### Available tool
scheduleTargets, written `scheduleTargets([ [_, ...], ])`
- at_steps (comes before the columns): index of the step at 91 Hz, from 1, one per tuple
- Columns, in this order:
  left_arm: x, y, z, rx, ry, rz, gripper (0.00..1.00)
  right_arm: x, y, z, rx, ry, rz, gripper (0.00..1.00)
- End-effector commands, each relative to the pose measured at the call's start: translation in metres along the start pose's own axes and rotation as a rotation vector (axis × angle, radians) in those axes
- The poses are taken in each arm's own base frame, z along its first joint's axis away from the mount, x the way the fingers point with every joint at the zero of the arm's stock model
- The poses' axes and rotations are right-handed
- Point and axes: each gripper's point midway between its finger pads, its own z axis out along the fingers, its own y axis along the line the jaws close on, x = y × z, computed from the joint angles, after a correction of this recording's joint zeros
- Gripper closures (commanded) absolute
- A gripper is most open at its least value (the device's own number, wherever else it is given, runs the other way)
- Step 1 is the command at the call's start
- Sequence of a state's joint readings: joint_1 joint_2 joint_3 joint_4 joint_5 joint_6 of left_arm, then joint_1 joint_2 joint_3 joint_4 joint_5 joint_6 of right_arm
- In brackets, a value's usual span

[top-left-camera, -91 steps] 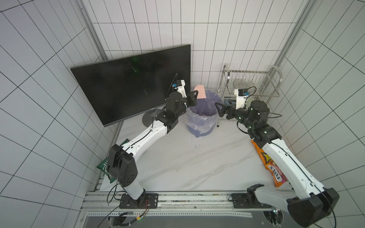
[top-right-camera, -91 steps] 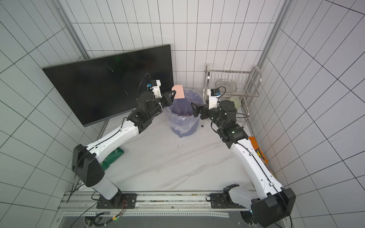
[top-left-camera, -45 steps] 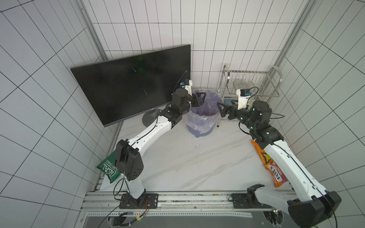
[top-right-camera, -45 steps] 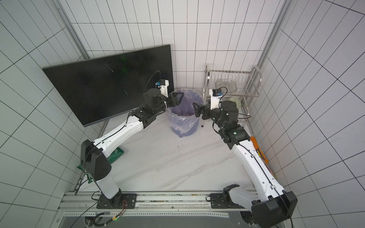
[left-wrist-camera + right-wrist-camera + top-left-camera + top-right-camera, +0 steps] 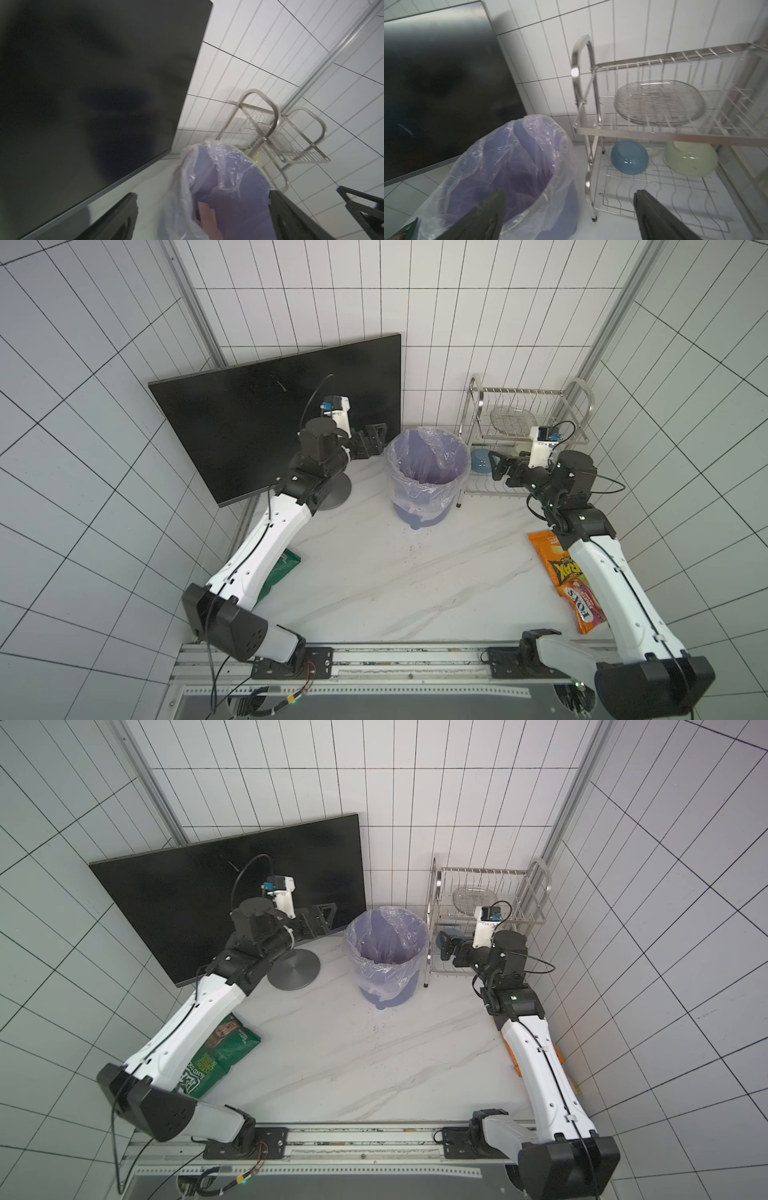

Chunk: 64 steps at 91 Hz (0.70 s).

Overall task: Remove the sticky note from the monitor
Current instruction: Place the sticky note in the trash bin, then reset both arms

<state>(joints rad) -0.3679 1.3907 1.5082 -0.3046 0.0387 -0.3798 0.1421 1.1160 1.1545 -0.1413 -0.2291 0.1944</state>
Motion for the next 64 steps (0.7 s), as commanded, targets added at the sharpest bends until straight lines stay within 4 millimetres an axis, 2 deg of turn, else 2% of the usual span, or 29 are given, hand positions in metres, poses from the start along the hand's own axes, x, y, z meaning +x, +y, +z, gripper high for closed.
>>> scheduleTargets([
  [1,0.027,0.049,-0.022,-0.208,0.006,0.077,0.01,0.021,-0.037,-0.017,0.103,0.032,0.049,0.01],
  [8,0.036,0.072,-0.043,-0.299,-0.035,0.091,0.01,0.045,-0.064,-0.027,0.196,0.058,0.069,0.01],
  [13,0.056,0.098,-0.051,-0.373,-0.018,0.071,0.01,0.058,-0.082,-0.034,0.265,0.065,0.075,0.01],
  [18,0.075,0.123,-0.057,-0.441,-0.010,0.035,0.01,0.079,-0.101,-0.035,0.338,0.086,0.078,0.01],
  [20,0.077,0.130,-0.061,-0.461,-0.019,0.025,0.01,0.087,-0.106,-0.035,0.357,0.094,0.078,0.01],
  [26,0.102,0.156,-0.069,-0.527,-0.012,0.011,0.01,0.108,-0.120,-0.036,0.406,0.115,0.077,0.01],
  [32,0.115,0.173,-0.077,-0.575,-0.033,0.004,0.01,0.125,-0.130,-0.036,0.445,0.122,0.069,0.01],
  [38,0.139,0.196,-0.083,-0.612,-0.025,-0.010,0.01,0.137,-0.138,-0.033,0.467,0.109,0.064,0.01],
  [46,0.160,0.220,-0.087,-0.646,-0.025,0.009,0.01,0.158,-0.146,-0.028,0.479,0.090,0.054,0.01],
  [55,0.166,0.238,-0.086,-0.666,-0.042,0.038,0.01,0.179,-0.156,-0.022,0.492,0.059,0.023,0.01],
  [64,0.174,0.244,-0.070,-0.616,-0.013,0.062,0.02,0.192,-0.164,-0.014,0.500,0.037,-0.016,0.01],
])
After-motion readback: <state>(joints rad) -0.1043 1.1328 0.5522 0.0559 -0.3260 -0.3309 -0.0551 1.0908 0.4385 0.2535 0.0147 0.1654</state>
